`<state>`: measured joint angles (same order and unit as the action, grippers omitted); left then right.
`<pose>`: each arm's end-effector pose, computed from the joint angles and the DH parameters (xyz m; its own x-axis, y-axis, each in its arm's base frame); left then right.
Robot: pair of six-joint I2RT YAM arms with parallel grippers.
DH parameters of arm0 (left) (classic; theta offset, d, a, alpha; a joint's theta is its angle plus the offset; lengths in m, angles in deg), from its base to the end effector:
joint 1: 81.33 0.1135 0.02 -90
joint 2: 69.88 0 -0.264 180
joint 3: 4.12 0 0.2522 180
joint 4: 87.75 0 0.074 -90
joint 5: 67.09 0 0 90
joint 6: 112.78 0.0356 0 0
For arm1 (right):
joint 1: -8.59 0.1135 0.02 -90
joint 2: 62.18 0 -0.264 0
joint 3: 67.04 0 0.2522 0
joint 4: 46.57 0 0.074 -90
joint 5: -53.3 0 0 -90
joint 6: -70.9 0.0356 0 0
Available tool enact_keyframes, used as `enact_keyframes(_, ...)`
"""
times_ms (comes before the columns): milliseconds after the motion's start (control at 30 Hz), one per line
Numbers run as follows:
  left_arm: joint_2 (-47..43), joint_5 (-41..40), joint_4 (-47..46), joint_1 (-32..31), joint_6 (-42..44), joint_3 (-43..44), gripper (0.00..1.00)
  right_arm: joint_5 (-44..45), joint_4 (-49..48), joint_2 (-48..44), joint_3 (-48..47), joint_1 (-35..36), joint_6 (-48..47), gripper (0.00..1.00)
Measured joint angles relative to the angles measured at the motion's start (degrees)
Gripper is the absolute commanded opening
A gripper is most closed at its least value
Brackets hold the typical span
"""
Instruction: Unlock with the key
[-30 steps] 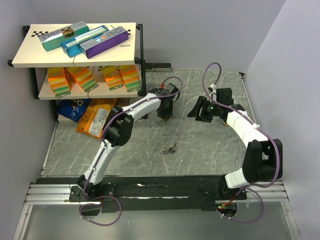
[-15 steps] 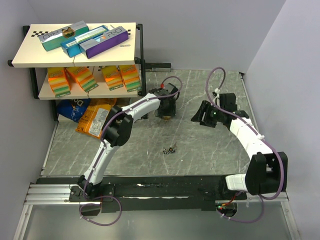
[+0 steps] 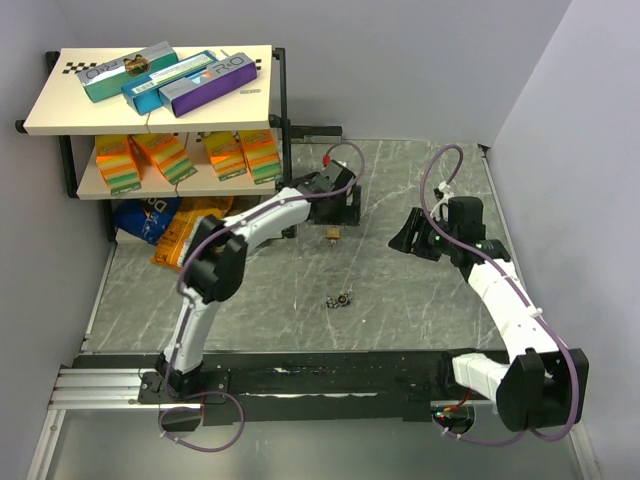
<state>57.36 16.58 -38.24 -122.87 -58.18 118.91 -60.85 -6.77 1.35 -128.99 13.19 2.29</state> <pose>0.3739 -0.3260 0.2170 -0.8454 -0.0203 -0.5338 0.1479 0.9513 -0.2703 0.2324 0.0333 0.2725 -0.7518 0.2734 -0.6000 -0.1127 0.8433 0.5255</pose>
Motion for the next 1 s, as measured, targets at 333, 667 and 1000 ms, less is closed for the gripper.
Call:
enact_keyframes(333, -27.69, 13.49, -22.29, -4.9, 13.29, -30.75, 0.97, 1.84, -1.01, -1.97, 0.9, 0.0, 0.22, 0.66)
enact_keyframes(667, -28.68, 19.61, -19.45, -8.94, 22.8, -40.15, 0.94, 2.27, -2.29, -3.89, 2.8, 0.0, 0.68, 0.65)
enact_keyframes(1000, -21.24, 19.45, -15.45, -11.26, 28.17, -37.88, 0.85, 2.27, -2.47, -4.98, 3.58, 0.0, 1.14, 0.65)
